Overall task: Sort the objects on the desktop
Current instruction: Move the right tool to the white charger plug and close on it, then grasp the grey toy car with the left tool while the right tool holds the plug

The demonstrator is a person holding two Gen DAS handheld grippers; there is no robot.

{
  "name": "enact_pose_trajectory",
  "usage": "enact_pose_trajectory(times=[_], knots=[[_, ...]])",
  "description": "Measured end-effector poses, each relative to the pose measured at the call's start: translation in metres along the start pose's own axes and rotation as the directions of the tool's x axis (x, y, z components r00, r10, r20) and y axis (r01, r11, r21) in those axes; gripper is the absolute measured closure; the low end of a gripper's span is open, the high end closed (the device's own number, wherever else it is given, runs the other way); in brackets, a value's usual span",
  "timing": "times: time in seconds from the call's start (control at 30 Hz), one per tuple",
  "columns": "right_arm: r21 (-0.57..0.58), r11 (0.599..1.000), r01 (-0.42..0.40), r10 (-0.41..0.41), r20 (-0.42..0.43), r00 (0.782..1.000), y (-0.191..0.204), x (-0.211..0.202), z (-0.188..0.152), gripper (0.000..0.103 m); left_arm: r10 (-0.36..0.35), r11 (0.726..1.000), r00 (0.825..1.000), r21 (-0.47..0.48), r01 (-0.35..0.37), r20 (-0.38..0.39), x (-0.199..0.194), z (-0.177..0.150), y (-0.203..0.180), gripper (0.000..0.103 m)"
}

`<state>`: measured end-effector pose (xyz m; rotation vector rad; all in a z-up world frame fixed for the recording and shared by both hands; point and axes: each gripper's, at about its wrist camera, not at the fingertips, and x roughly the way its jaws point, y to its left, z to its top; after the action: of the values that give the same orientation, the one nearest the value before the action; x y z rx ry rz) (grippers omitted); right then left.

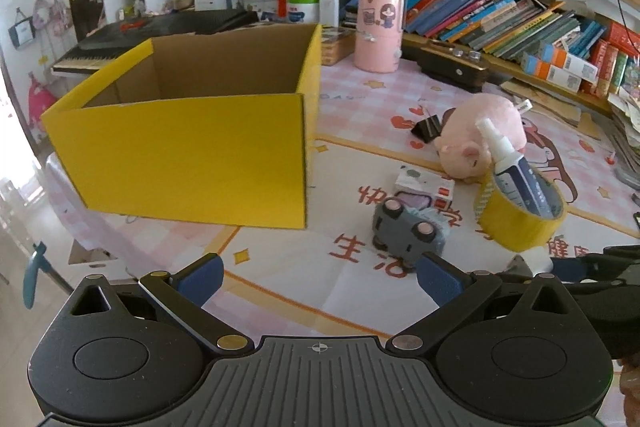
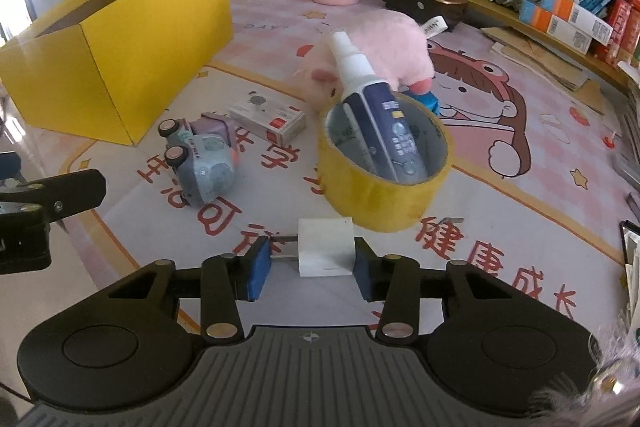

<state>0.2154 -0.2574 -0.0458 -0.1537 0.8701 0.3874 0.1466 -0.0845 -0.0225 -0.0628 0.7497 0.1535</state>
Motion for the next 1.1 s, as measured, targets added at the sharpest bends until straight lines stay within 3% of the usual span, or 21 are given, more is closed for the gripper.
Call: enact_pose_trajectory(times=[0.43,0.77,0.93,1.1], knots=[[0.105,0.988,0.110,-0.116,0.059,0.991,-0.053,-0.035,-0.007,0.063,-0.102,0.994,0.994,0.038,0.104,-0.039,0.024,0.008,-0.041,0.000],[0.136,0.983,0.127,-0.138,0.074,0.988,-0.082,-0.042,-0.010,0.063,-0.080,0.997,0.990,-0.007,0.080,-0.118,0.059,0.015,-0.060,0.002],[0.134,0.983,0.127,-0.137,0.072,0.988,-0.090,-0.042,-0.011,0.063,-0.055,0.998,0.989,-0.028,0.051,-0.136,0.073,0.017,-0.064,0.007],[0.128,0.984,0.128,-0.138,0.072,0.988,-0.095,-0.042,-0.012,0.063,-0.023,1.000,0.990,0.007,0.024,-0.138,0.075,0.017,-0.071,0.026]])
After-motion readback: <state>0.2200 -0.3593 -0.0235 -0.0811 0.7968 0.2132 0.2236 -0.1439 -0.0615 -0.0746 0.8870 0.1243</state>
